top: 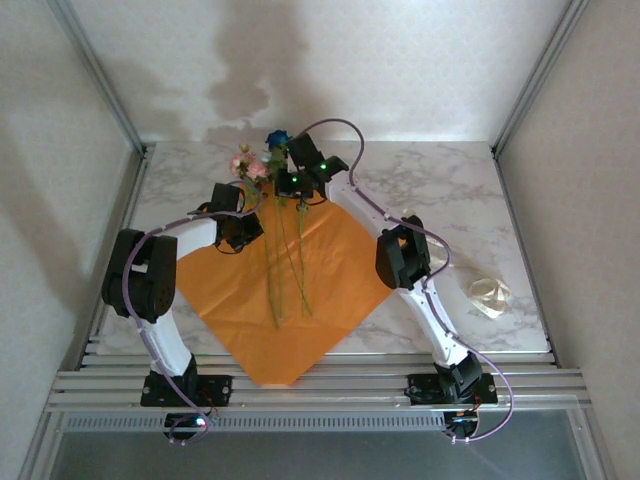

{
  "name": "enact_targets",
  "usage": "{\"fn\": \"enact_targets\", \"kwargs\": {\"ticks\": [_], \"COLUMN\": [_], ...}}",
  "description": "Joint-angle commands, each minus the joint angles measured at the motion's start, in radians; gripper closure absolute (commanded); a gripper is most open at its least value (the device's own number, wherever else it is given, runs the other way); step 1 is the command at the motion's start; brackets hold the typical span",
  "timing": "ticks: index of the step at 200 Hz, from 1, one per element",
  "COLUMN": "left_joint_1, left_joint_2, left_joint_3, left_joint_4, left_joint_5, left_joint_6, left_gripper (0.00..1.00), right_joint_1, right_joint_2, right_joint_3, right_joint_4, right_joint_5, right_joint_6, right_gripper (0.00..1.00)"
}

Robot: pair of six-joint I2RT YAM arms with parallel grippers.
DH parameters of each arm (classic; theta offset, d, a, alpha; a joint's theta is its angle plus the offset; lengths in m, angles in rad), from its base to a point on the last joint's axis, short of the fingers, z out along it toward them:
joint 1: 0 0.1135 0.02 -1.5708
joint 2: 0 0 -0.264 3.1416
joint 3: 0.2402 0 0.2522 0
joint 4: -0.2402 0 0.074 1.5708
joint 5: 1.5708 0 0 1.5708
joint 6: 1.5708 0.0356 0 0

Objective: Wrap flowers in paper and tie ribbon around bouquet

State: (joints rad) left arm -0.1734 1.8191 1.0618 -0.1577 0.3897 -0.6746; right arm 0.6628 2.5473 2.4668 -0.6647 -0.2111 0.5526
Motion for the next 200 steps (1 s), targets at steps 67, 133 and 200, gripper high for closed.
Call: {"fn": "enact_targets", "kwargs": {"ticks": [67, 133, 200], "left_joint_1": [0.018, 0.02, 0.003], "left_joint_2": [-0.121, -0.052, 0.059], "left_joint_3": [-0.024, -0.085, -0.085], "left_joint_4": [-0.16, -0.144, -0.033], "left_joint_5": [-0.028, 0.022, 0.065], "left_joint_6": [0.037, 0.065, 0.015], "left_gripper": [1.0, 1.0, 1.0], "right_joint_1": [-0.083, -0.038, -0.092], "right_joint_2": [-0.291, -0.661, -0.455], "right_joint_3": [-0.235, -0.991, -0.925], "right_joint_4": [-0.107, 0.058, 0.008], "right_joint_5": [0.116, 0.081, 0.114], "right_joint_6": [0.023, 0.273, 0.285], "right_gripper": [0.32, 0.71, 0.78]}}
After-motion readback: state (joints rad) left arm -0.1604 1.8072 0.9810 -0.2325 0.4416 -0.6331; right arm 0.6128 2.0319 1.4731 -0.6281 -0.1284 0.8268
